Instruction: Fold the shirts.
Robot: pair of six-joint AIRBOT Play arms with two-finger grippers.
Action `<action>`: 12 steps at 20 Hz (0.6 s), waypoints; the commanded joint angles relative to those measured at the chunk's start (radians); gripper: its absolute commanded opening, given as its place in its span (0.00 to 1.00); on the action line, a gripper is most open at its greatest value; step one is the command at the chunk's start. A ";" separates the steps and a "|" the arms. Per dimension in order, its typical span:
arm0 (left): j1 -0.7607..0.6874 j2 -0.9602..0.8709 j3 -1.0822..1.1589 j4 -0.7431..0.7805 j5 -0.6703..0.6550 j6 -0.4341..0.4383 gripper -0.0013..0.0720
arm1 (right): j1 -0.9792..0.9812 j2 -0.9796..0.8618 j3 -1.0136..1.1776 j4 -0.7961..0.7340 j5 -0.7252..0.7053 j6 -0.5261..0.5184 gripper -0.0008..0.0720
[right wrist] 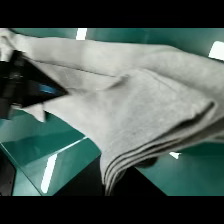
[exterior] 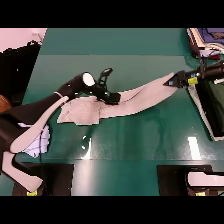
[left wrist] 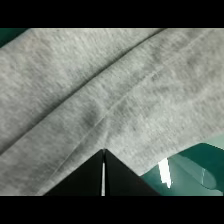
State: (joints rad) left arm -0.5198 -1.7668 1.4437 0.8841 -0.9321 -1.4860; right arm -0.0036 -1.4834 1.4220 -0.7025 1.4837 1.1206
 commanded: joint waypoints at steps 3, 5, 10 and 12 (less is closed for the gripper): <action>-0.033 -0.092 0.080 -0.009 -0.010 -0.052 0.05 | 0.135 0.068 0.171 0.002 0.019 0.077 0.03; -0.033 -0.092 0.080 -0.009 -0.010 -0.052 0.05 | 0.181 0.068 0.222 0.002 0.009 0.077 0.03; -0.032 -0.090 0.085 -0.002 -0.013 -0.050 0.05 | 0.265 0.068 0.289 0.002 0.008 0.080 0.03; -0.032 -0.080 0.116 0.000 -0.031 -0.023 0.05 | 0.290 0.068 0.293 0.002 0.000 0.080 0.03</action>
State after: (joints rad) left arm -0.5518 -1.8534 1.5364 0.8818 -0.9482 -1.5318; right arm 0.2459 -1.4170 1.6913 -0.7002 1.4933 1.1954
